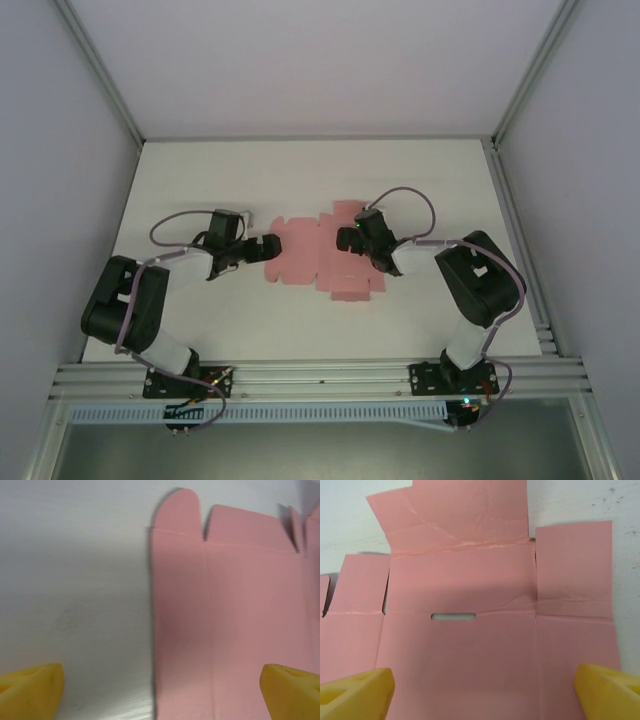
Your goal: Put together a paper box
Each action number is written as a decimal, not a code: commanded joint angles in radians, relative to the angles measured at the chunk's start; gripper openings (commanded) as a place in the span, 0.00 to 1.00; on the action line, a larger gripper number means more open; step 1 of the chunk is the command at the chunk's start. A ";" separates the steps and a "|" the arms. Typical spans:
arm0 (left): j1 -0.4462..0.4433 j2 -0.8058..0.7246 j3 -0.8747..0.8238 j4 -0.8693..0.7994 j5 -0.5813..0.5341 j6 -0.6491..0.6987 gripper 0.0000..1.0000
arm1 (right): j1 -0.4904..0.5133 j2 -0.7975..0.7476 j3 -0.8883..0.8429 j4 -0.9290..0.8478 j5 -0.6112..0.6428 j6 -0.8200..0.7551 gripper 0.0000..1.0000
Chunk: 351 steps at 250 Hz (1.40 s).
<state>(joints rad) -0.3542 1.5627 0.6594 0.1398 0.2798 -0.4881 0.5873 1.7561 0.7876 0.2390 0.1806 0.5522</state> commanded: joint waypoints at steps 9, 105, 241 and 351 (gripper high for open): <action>-0.047 0.043 0.033 0.103 0.280 -0.010 0.99 | -0.005 0.045 -0.067 -0.098 -0.029 0.093 0.93; -0.075 0.108 0.120 -0.049 0.232 0.017 0.95 | -0.009 0.038 -0.104 -0.088 -0.029 0.127 0.92; -0.109 0.113 0.167 -0.223 0.052 0.063 0.97 | -0.022 0.050 -0.128 -0.080 -0.055 0.135 0.91; -0.121 0.208 0.155 0.124 0.428 -0.033 0.93 | -0.022 0.060 -0.164 -0.035 -0.076 0.144 0.89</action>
<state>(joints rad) -0.4244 1.6775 0.8230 -0.0166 0.3969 -0.4801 0.5728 1.7374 0.6960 0.3977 0.1837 0.6319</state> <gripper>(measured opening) 0.940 0.895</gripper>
